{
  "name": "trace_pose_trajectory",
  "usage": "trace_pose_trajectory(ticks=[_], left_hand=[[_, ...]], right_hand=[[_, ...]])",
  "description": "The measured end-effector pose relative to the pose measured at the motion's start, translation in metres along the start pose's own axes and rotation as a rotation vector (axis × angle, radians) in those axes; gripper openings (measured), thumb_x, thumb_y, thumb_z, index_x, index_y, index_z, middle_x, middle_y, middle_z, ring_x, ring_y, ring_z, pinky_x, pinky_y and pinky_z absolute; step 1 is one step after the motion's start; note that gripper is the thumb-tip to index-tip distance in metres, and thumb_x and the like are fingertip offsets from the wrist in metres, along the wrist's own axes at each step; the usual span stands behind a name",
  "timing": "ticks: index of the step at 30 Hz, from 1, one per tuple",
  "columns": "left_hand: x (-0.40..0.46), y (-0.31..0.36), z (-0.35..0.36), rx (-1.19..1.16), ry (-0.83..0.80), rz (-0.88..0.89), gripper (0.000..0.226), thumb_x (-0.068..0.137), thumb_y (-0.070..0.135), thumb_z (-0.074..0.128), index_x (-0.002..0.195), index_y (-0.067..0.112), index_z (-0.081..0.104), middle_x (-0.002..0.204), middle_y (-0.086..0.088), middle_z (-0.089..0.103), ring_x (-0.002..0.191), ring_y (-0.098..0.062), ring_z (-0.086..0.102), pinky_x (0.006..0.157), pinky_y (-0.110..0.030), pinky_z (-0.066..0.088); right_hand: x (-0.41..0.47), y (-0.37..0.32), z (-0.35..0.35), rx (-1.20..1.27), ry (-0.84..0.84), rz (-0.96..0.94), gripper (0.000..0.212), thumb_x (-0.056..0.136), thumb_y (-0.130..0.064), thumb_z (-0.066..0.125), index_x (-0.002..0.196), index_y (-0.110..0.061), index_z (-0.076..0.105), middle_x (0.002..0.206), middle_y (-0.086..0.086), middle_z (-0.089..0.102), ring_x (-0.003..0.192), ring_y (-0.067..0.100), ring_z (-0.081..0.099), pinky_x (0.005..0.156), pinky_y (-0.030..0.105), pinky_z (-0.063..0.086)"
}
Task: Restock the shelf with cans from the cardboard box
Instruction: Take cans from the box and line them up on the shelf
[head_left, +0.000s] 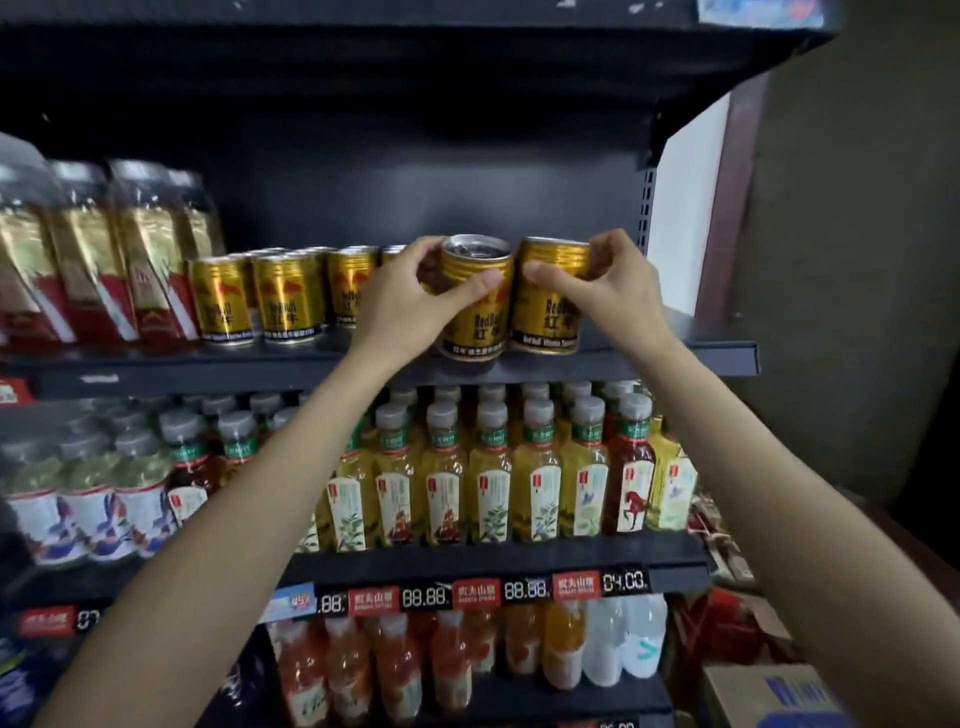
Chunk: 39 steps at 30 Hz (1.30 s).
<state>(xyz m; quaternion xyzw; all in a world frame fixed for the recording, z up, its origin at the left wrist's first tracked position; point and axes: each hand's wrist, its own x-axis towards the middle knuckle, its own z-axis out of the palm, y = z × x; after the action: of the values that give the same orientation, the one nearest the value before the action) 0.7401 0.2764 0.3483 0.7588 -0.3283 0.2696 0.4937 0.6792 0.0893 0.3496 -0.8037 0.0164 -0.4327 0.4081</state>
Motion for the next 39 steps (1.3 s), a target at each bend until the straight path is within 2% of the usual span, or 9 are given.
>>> trace_pose_trajectory(ticks=[9,14,18,21,24,26,29,36,39], left_hand=[[0.069,-0.034,0.066,0.088,-0.082,-0.123,0.061,0.082,0.056,0.059,0.129,0.017,0.051,0.127,-0.001,0.06,0.116,-0.018,0.055,0.088,-0.026,0.043],[0.093,-0.044,0.087,0.173,-0.185,-0.147,0.061,0.089,0.049,0.053,0.136,0.012,0.041,0.137,-0.006,0.051,0.124,-0.023,0.049,0.087,-0.024,0.037],[0.109,-0.054,0.095,0.213,-0.292,-0.21,0.064,0.09,0.052,0.05,0.138,0.011,0.038,0.14,-0.007,0.048,0.128,-0.024,0.046,0.094,-0.028,0.038],[0.11,-0.053,0.089,0.434,-0.237,-0.051,0.08,0.087,0.052,0.054,0.147,0.012,0.02,0.152,-0.008,0.029,0.139,-0.025,0.03,0.108,-0.036,0.031],[0.105,-0.052,0.082,0.695,-0.17,0.288,0.077,0.083,0.055,0.058,0.144,0.018,0.029,0.148,-0.004,0.034,0.135,-0.022,0.033,0.105,-0.037,0.034],[0.106,-0.057,0.082,0.843,-0.208,0.386,0.077,0.08,0.059,0.058,0.14,0.018,0.034,0.143,-0.003,0.04,0.131,-0.021,0.037,0.104,-0.035,0.035],[0.116,-0.064,0.081,0.891,-0.267,0.388,0.076,0.077,0.06,0.062,0.137,0.02,0.039,0.139,-0.002,0.046,0.128,-0.02,0.041,0.105,-0.033,0.033],[0.141,-0.082,0.074,1.046,-0.317,0.323,0.074,0.078,0.059,0.062,0.137,0.02,0.039,0.135,-0.002,0.052,0.12,-0.025,0.051,0.102,-0.035,0.036],[0.145,-0.088,0.069,1.136,-0.319,0.301,0.075,0.08,0.057,0.06,0.139,0.017,0.036,0.139,-0.004,0.049,0.124,-0.025,0.049,0.106,-0.034,0.032]], right_hand=[[0.079,0.044,0.025,-0.201,0.021,0.071,0.079,0.064,-0.062,0.072,0.117,-0.009,0.046,0.115,0.009,0.06,0.102,0.025,0.059,0.084,0.042,0.053],[0.103,0.064,0.034,-0.283,0.01,0.123,0.081,0.065,-0.06,0.073,0.118,-0.006,0.045,0.12,0.013,0.057,0.109,0.03,0.057,0.086,0.044,0.05],[0.114,0.081,0.045,-0.339,-0.068,0.149,0.081,0.066,-0.059,0.073,0.118,-0.004,0.044,0.122,0.015,0.056,0.11,0.032,0.056,0.086,0.043,0.05],[0.122,0.088,0.042,-0.355,-0.195,0.114,0.086,0.071,-0.056,0.071,0.129,-0.001,0.038,0.13,0.018,0.05,0.118,0.031,0.051,0.093,0.04,0.046],[0.124,0.093,0.027,-0.387,-0.326,-0.031,0.097,0.073,-0.045,0.074,0.146,-0.011,0.02,0.144,0.018,0.034,0.131,0.035,0.038,0.108,0.047,0.036],[0.126,0.098,0.017,-0.456,-0.37,-0.157,0.085,0.077,-0.031,0.074,0.145,-0.016,0.027,0.144,0.014,0.035,0.131,0.033,0.038,0.109,0.045,0.035],[0.13,0.101,0.014,-0.486,-0.418,-0.227,0.063,0.079,-0.024,0.073,0.136,-0.016,0.046,0.137,0.01,0.047,0.123,0.029,0.048,0.104,0.045,0.042],[0.146,0.093,0.047,-0.571,-0.404,-0.219,0.061,0.08,-0.027,0.071,0.136,-0.018,0.047,0.141,0.011,0.044,0.121,0.03,0.05,0.103,0.041,0.041],[0.154,0.092,0.066,-0.578,-0.39,-0.191,0.066,0.079,-0.029,0.072,0.136,-0.012,0.044,0.141,0.014,0.044,0.126,0.031,0.046,0.104,0.04,0.038]])
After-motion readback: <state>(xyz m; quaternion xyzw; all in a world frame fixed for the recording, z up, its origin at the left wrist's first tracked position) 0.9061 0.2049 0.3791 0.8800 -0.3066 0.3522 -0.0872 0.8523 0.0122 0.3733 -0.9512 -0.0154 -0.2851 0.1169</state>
